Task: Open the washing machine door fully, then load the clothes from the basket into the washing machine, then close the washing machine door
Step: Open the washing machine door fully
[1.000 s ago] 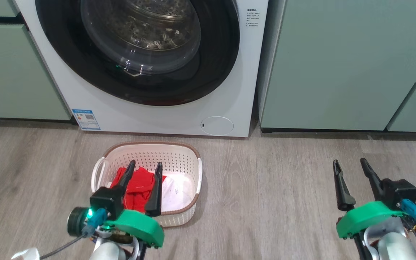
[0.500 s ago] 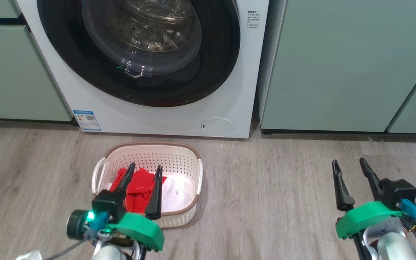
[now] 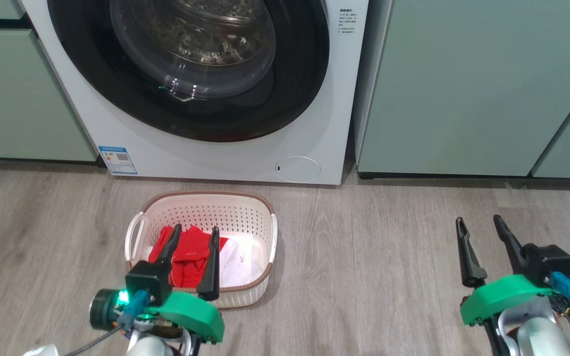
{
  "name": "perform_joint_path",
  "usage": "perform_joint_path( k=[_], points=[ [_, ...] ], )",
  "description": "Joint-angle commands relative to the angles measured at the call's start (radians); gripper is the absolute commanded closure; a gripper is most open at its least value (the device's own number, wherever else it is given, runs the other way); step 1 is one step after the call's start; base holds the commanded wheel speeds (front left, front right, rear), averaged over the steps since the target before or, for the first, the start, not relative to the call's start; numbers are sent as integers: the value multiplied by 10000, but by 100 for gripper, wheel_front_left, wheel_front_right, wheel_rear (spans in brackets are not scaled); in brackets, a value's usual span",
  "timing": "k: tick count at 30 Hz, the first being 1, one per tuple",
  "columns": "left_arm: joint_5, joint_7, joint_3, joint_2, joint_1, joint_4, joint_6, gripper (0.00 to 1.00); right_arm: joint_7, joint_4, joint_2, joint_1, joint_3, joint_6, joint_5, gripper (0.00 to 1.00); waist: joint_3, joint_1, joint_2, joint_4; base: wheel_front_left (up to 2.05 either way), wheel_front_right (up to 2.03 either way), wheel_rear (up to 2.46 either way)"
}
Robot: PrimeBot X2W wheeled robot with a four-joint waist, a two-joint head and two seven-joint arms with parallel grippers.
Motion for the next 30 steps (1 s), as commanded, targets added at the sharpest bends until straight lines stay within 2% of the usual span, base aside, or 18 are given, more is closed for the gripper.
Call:
perform_joint_path(
  k=[1,6,7,9,17,21,25,30],
  points=[
    [79,-126,270,68,-453,-351,48,0,-118,-389,-97,-533,255,-2,59,0,19,0,0,6,0,0,0],
    [82,-126,286,68,-460,-467,97,0,-118,-407,-97,-544,324,-2,195,0,134,0,0,22,0,0,0],
    [79,-126,287,68,-459,-490,111,0,-118,-388,-97,-540,346,-2,250,21,158,0,0,28,0,0,0],
    [73,-126,276,68,-461,-522,135,0,-118,-377,-97,-547,355,-2,321,100,214,0,0,41,0,0,0],
    [60,-126,159,68,-541,-639,202,0,-118,-421,-97,-625,527,-2,761,100,685,0,0,168,0,0,0],
    [26,-126,55,68,-813,-805,277,0,-118,-384,-97,-1034,608,-2,1267,100,1431,0,0,290,0,0,0],
    [6,-126,-13,68,-1289,-937,355,0,89,-200,-97,-2006,581,-2,2578,100,2354,0,0,441,0,0,0],
    [-72,-126,-78,68,-1969,-1119,484,0,998,-330,-271,-3828,567,-2,4013,100,3536,0,0,593,0,0,0]
  ],
)
